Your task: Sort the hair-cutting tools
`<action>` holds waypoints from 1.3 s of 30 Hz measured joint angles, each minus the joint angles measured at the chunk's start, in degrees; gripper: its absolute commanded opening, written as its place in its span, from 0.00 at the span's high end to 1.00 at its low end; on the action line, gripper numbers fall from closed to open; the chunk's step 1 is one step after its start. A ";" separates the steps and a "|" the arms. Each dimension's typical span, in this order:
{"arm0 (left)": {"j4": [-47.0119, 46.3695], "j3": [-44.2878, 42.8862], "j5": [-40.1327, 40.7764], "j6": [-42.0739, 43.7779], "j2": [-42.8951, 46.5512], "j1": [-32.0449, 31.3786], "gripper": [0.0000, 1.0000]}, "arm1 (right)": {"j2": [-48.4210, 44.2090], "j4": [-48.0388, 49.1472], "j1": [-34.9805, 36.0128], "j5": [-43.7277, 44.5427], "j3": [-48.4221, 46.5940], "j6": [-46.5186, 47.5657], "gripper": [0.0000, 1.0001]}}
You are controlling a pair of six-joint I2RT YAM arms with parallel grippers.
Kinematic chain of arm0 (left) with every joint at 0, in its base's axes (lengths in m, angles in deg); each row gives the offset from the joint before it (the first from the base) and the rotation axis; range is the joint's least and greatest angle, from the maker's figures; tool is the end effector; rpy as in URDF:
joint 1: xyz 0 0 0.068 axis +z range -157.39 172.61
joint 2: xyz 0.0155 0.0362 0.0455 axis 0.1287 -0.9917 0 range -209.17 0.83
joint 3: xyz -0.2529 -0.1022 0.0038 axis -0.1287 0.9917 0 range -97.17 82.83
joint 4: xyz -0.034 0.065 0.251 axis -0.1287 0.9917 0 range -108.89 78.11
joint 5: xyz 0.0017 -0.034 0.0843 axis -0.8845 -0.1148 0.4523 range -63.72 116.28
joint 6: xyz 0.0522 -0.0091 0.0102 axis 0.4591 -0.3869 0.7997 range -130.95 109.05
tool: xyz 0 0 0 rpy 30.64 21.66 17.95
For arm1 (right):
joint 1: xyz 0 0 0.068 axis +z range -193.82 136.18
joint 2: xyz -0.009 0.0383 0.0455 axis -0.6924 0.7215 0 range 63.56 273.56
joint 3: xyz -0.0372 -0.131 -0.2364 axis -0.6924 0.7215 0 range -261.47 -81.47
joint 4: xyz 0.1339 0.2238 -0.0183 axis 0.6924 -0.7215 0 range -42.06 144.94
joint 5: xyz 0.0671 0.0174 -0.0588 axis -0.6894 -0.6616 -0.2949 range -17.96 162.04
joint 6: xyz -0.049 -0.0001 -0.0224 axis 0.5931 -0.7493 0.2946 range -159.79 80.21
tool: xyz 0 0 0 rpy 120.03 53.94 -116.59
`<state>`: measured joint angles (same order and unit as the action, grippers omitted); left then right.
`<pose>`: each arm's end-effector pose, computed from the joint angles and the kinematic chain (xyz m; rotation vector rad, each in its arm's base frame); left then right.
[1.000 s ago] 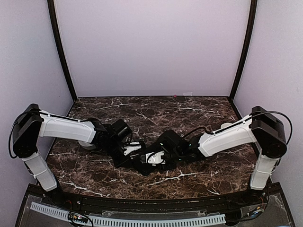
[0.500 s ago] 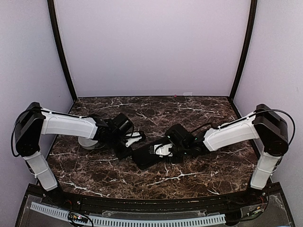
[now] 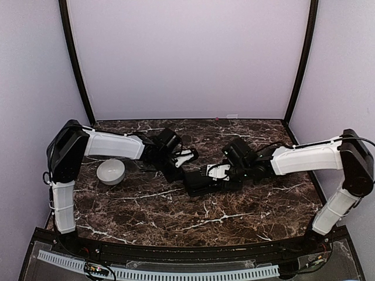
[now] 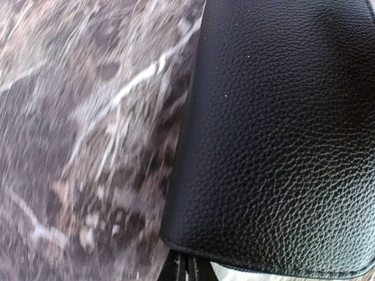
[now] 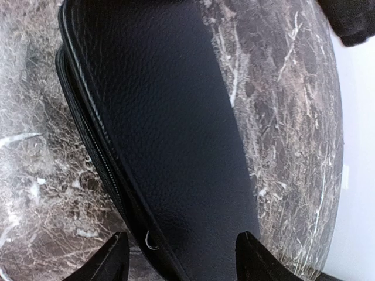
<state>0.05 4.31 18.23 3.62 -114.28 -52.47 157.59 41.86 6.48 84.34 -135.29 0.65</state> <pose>0.2976 -0.3054 0.1646 1.3272 2.2025 -0.3845 0.2163 0.2486 0.1772 -1.7024 1.8048 -0.1954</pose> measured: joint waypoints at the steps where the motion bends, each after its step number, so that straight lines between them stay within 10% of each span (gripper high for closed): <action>1: -0.26 -0.83 -0.98 0.09 -0.68 0.15 1.00 | -1.42 -1.07 -0.52 -0.68 -0.04 0.04 0.33; 6: -1.75 -2.14 -5.01 0.17 -2.01 1.55 0.98 | -6.32 -4.11 -2.01 -4.96 -1.31 0.48 0.19; 21: -5.05 -2.40 -10.05 2.38 -3.04 4.68 0.69 | 3.50 -7.61 -2.10 -11.04 -6.64 3.82 0.30; 39: -2.60 -3.85 -12.72 10.60 -5.53 6.36 0.64 | 4.20 -7.37 -2.27 -9.73 -7.39 7.13 0.42</action>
<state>-2.56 0.47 5.51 14.22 -119.81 -46.11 161.79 34.49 4.21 74.61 -142.68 7.78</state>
